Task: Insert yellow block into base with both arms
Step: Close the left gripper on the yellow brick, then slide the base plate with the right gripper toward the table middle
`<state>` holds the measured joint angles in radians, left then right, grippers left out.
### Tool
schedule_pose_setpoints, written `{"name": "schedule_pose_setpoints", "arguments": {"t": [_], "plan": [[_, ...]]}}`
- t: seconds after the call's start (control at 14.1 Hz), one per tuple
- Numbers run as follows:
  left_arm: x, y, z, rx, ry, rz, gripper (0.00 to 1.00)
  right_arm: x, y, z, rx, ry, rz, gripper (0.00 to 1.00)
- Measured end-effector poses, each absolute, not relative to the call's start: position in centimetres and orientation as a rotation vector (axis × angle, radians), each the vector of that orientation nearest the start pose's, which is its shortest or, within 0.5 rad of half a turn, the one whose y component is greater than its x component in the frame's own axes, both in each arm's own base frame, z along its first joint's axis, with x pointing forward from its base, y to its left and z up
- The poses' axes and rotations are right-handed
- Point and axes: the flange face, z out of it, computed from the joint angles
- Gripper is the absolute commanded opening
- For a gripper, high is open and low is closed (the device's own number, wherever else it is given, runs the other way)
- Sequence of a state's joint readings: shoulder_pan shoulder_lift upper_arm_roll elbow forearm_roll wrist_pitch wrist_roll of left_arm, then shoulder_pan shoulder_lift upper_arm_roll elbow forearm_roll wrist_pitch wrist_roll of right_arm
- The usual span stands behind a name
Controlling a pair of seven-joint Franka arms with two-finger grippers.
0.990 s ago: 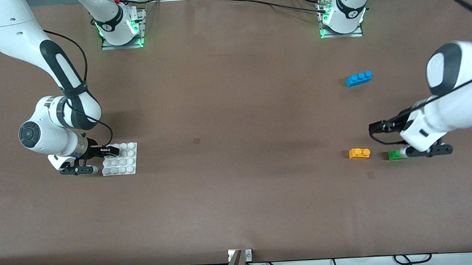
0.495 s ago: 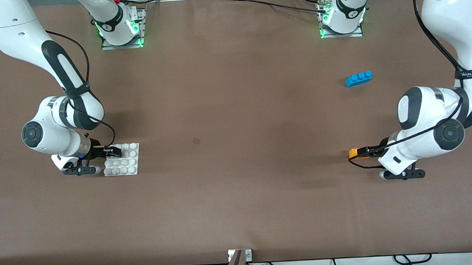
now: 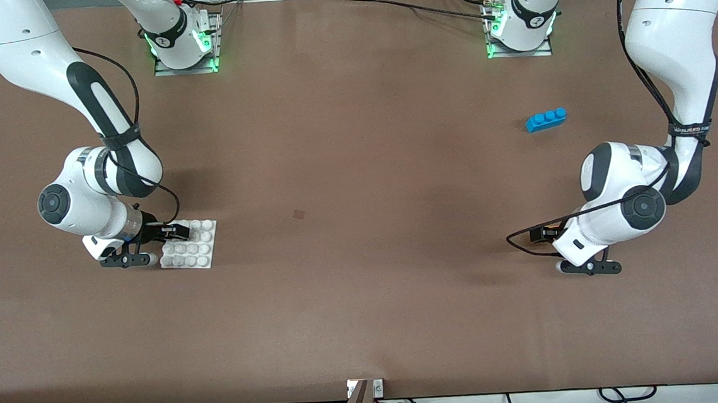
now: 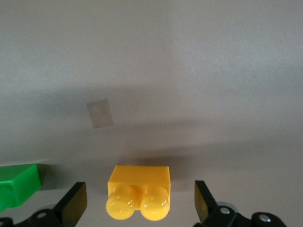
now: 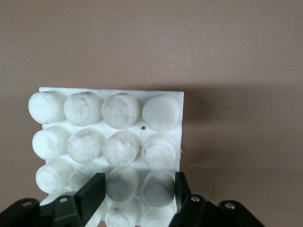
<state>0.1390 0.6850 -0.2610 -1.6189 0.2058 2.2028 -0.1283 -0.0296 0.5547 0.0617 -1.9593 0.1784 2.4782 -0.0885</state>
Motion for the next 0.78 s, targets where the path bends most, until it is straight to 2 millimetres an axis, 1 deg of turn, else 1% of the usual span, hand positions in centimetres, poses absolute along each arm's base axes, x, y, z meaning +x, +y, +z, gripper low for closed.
{"name": "schedule_pose_setpoints", "arguments": {"t": [0.21,0.35,0.42,0.49,0.57,0.78], "plan": [[67.7,-5.6,21.8,-3.124,0.178,0.083,1.00,61.2,3.8,18.6,-2.987,0.004,0.053,0.47],[67.5,-5.2,21.3,-3.124,0.206,0.071,1.00,61.0,6.0,18.6,-2.982,-0.049,0.057,0.47],[67.4,-4.8,21.1,-3.124,0.214,0.068,1.00,60.9,7.7,18.6,-2.981,-0.089,0.060,0.45],[67.3,-4.5,20.9,-3.126,0.219,0.062,1.00,60.6,9.8,18.6,-2.977,-0.135,0.064,0.45],[67.1,-4.4,20.5,-3.129,0.226,0.050,1.00,60.3,12.5,18.6,-2.967,-0.167,0.067,0.45],[66.5,-4.6,19.8,-3.131,0.239,0.053,1.00,59.3,21.7,18.5,-2.939,-0.134,0.080,0.44]]}}
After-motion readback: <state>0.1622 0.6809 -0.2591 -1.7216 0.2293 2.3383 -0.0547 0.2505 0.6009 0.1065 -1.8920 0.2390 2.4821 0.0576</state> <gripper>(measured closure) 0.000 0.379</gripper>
